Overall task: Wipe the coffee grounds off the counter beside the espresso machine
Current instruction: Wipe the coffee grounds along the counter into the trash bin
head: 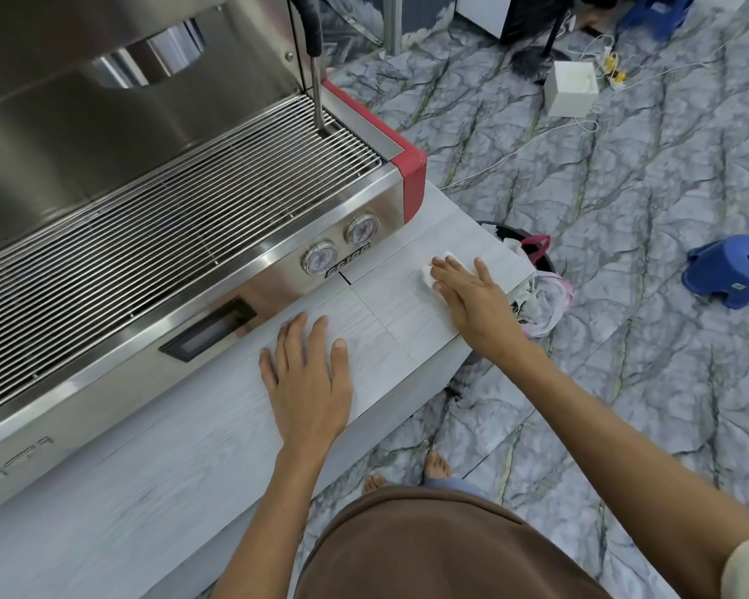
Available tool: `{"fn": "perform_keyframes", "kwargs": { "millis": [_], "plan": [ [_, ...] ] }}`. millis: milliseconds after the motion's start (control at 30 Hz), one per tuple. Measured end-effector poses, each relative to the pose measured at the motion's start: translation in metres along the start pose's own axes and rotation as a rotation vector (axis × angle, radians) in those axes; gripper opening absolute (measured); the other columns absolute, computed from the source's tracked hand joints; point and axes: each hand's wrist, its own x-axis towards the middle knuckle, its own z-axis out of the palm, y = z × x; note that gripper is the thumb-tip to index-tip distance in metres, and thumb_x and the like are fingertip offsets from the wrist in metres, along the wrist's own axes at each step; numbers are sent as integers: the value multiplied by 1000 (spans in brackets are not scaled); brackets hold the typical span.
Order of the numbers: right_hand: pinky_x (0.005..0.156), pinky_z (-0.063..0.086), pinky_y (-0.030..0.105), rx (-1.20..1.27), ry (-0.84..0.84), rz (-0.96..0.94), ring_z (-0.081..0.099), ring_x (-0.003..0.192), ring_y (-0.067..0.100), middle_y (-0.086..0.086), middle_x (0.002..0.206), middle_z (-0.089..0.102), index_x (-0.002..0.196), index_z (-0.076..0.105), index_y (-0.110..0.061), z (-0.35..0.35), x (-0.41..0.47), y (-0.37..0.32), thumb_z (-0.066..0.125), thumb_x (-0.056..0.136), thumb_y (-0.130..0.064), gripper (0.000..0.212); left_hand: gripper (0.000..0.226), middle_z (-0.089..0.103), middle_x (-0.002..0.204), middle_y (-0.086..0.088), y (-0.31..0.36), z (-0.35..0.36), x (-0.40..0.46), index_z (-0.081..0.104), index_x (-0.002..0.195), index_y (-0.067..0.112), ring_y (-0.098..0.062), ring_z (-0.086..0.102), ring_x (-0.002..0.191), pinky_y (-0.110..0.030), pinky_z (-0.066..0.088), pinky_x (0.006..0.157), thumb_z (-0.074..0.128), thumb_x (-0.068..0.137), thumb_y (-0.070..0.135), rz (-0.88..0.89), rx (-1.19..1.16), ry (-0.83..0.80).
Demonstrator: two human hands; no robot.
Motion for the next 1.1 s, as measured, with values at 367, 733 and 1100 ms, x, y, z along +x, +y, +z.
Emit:
{"fn": "perform_keyframes", "kwargs": {
  "millis": [367,733,1100],
  "plan": [
    [108,35,51,-125,48,-161,49,128,32,17,130,59,118,65,-2,45,-42,-52,42,98,-23,36,66,29,163,2,14,1,4,43,149,27,-17,15,153,-47,-1,123,14,99,57,-43,-70,-6],
    [112,32,42,-133,-32,-58,36,138,32,18,146,43,133,50,2,42,-29,-69,46,97,-22,43,63,34,161,6,35,11,13,43,149,27,-12,21,151,-48,4,123,12,101,52,-73,-49,34],
    [106,36,42,-190,-92,-189,44,131,29,15,140,51,129,55,-2,37,-36,-57,44,95,-21,40,59,39,158,10,34,14,14,46,148,26,-8,27,149,-49,9,124,18,101,49,-110,-81,69]
  ]
}}
